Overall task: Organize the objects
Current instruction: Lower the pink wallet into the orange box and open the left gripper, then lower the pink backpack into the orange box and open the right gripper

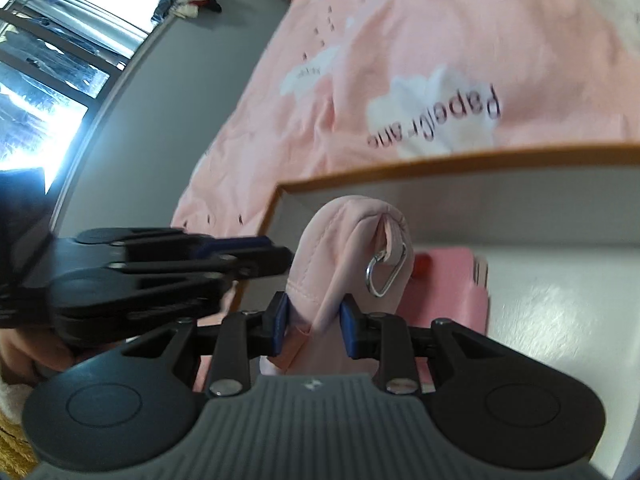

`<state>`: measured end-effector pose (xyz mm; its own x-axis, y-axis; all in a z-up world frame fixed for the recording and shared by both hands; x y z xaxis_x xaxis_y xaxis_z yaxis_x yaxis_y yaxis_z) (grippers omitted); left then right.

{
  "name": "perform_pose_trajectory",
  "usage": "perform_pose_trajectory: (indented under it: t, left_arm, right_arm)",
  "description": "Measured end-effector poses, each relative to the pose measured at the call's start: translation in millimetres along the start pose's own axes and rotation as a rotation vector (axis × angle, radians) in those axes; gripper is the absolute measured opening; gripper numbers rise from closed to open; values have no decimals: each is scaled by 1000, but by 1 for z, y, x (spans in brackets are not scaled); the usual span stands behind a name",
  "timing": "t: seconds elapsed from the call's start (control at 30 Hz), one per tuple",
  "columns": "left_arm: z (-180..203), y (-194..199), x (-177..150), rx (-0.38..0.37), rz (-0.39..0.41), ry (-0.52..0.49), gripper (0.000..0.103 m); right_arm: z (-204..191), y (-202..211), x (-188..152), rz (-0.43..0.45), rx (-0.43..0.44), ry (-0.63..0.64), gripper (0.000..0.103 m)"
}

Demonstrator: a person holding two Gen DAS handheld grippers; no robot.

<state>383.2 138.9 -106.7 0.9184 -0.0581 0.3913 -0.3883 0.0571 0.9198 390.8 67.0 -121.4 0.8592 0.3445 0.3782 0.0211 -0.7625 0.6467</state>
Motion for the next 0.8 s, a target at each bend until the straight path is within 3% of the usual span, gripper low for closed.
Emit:
perform_pose_trajectory:
  t: [0.17,0.47,0.53,0.8]
  left_arm:
    - [3,3,-5,-9,-11,-35,23]
    - [4,5,-9,4,-22,-52,23]
    - [3,6,-10,7,-22,-51,23]
    - [3,12,-14,1,-31,-77,23]
  right_arm:
    - [25,3,-2,-38,-42,-75,35]
    - [44,18,-2,-72,-196,-80,60]
    - [49,19,-3,-77,-232,-106,73]
    - [65,28,-3,-56,-293,-242,75]
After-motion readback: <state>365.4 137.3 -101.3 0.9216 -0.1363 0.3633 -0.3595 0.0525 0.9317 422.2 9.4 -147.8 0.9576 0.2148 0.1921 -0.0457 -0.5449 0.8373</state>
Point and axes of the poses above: each gripper's, at about its wrist camera, not at the fingertips, and y roughly against the way its jaws point, z to its right, x to its top, the point moved 7 cm from there along -y, roughly the way its jaws point, and after that the axes turned 3 degrees about y, right-handed, at the moved point
